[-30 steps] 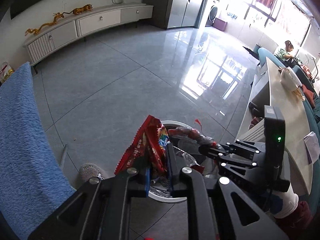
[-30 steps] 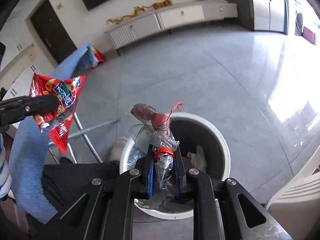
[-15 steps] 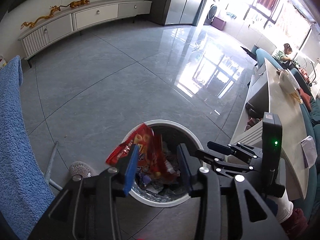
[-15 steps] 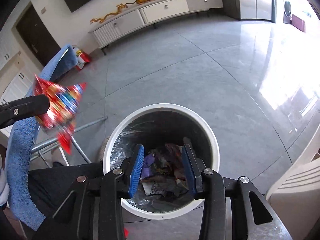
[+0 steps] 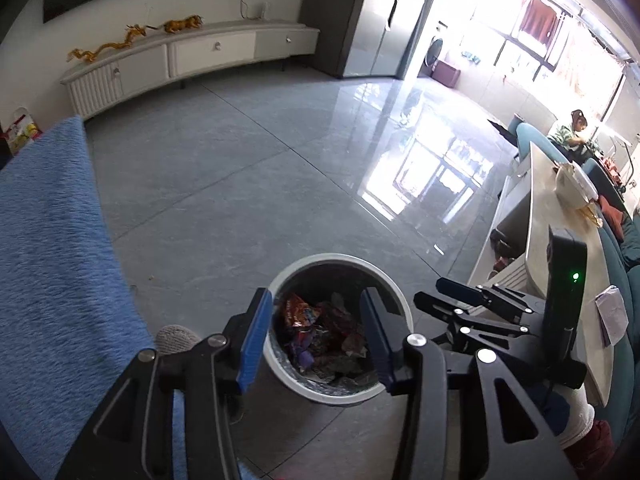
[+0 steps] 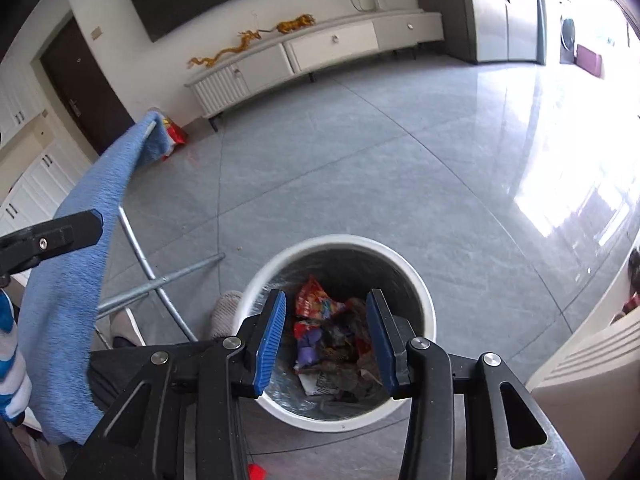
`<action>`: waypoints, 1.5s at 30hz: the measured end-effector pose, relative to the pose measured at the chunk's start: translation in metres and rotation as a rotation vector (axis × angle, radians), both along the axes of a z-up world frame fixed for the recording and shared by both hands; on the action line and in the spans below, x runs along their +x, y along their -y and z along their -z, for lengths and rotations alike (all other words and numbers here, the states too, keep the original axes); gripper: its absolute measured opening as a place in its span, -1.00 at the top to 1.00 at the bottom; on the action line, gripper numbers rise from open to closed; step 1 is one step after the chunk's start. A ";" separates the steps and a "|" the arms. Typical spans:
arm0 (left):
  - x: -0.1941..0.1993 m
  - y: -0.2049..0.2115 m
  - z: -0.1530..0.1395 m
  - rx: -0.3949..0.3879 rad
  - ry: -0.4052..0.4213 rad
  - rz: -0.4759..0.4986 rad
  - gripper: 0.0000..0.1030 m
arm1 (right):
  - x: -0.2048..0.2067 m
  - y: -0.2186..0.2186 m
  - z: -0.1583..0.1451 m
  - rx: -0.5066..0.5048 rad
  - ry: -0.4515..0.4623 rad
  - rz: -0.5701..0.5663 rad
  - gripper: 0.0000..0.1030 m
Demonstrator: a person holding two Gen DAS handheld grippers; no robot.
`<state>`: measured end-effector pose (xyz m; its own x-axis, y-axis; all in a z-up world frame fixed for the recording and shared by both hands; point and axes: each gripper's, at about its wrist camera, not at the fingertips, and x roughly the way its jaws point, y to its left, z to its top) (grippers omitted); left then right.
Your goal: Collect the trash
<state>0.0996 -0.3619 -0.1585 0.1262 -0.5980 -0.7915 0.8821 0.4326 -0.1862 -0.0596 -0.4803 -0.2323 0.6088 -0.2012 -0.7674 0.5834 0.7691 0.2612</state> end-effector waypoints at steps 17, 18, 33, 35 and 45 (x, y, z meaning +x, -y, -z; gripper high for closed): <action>0.018 -0.246 -0.105 -0.141 0.336 -0.533 -0.35 | 0.089 -0.171 -0.165 -0.264 0.299 -0.365 -0.60; 0.017 -0.264 -0.109 -0.143 0.355 -0.578 -0.37 | 0.094 -0.189 -0.174 -0.278 0.324 -0.398 -0.62; -0.044 -0.392 -0.154 -0.118 0.634 -1.009 -0.66 | 0.087 -0.325 -0.240 -0.375 0.551 -0.444 -1.00; -0.049 -0.395 -0.157 -0.109 0.653 -1.043 -0.70 | 0.078 -0.334 -0.241 -0.395 0.565 -0.441 -1.00; -0.074 -0.397 -0.169 -0.129 0.739 -1.080 -0.74 | 0.046 -0.351 -0.254 -0.501 0.594 -0.418 -1.00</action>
<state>0.0260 0.0351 0.0109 0.9614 0.0104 -0.2750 0.0164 0.9953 0.0950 -0.0138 -0.1293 0.0218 0.9781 -0.1006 -0.1821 0.1035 0.9946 0.0067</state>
